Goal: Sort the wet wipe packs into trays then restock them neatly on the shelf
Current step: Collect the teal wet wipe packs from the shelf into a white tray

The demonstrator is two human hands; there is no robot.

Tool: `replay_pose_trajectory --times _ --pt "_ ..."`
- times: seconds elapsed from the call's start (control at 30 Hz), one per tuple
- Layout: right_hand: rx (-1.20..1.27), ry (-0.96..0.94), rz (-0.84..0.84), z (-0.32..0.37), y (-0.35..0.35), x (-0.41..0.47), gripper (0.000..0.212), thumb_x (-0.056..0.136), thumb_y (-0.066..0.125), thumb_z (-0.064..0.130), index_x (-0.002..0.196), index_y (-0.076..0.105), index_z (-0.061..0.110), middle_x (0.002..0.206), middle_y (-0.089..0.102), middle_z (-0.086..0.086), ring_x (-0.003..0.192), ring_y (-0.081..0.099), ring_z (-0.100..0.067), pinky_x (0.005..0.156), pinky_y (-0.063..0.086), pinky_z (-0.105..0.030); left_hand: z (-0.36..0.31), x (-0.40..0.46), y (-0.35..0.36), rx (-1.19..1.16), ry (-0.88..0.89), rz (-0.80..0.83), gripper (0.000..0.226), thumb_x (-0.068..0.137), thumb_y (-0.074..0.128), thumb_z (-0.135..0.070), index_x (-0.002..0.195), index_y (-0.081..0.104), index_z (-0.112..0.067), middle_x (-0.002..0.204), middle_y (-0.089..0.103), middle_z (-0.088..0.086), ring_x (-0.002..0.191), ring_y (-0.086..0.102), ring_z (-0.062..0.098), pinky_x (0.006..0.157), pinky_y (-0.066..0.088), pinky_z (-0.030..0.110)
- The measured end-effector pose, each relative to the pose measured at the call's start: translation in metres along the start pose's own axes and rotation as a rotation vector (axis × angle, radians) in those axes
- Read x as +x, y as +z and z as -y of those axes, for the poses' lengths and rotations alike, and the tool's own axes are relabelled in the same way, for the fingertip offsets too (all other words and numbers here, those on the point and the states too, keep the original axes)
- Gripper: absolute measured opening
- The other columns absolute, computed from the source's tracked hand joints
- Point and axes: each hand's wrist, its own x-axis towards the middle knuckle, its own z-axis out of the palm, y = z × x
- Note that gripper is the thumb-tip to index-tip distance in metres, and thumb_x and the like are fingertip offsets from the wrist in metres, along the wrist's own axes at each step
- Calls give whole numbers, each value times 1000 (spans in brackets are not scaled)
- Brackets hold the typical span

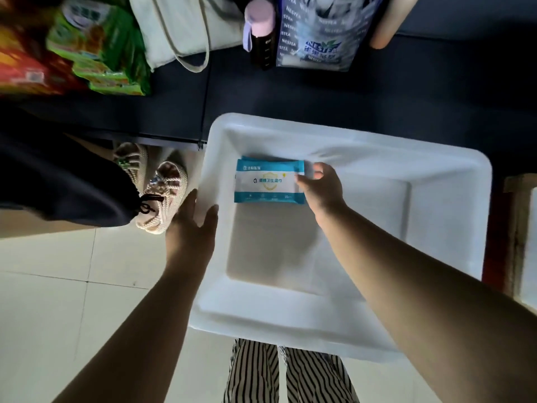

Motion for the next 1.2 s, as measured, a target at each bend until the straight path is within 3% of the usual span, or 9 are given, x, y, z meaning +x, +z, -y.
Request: replay_pose_trajectory --times 0.07,0.17,0.3,0.47,0.67,0.8,1.03,1.2 --pt "-88 -90 28 14 -18 -25 39 90 58 16 126 50 7 126 56 -6 113 54 -20 83 39 -20 -12 -4 -12 25 7 37 45 92 53 -25 133 47 -8 132 54 13 121 49 28 99 36 33" --pt "-211 -294 81 52 -49 -74 31 90 58 15 120 57 7 123 60 -6 114 56 -20 84 37 -14 -48 -19 -47 7 78 77 46 92 53 -25 135 45 -10 131 55 8 120 51 21 95 36 27" --pt "-379 -520 115 129 -103 -143 27 90 58 19 116 61 12 117 64 -1 111 58 -14 90 38 -20 -115 -47 -119 69 335 29 43 92 53 -26 133 48 -13 130 56 8 116 52 24 92 35 25" --pt "-466 -807 23 235 -182 -241 24 88 61 25 110 65 16 106 69 0 101 62 -14 90 43 -25 -206 -97 -232 27 629 -154 46 87 50 -36 122 59 -7 118 63 11 111 57 27 90 37 25" --pt "-438 -1139 -162 338 -260 -355 17 87 62 23 97 69 12 94 70 -4 90 61 -17 83 41 -23 -296 -160 -362 -122 847 -412 27 88 60 -22 113 63 -11 99 65 -1 99 57 20 80 33 15" --pt "-403 -1279 -282 392 -295 -416 15 87 62 26 94 69 15 94 70 -3 90 62 -18 87 43 -31 -342 -194 -433 -191 990 -559 22 89 59 -22 108 65 -11 88 57 -11 89 52 11 74 31 11" --pt "-396 -1272 -439 458 -313 -440 18 87 62 28 96 69 14 97 70 -1 93 62 -16 83 40 -23 -391 -182 -498 -256 1095 -617 18 89 59 -20 101 66 -9 88 60 -7 86 54 9 76 33 12" --pt "-357 -1035 -537 500 -319 -405 25 89 58 35 99 68 15 103 69 -4 101 59 -21 82 40 -26 -426 -125 -519 -216 1041 -521 20 89 58 -27 100 66 -12 87 59 -6 83 53 12 69 31 14"
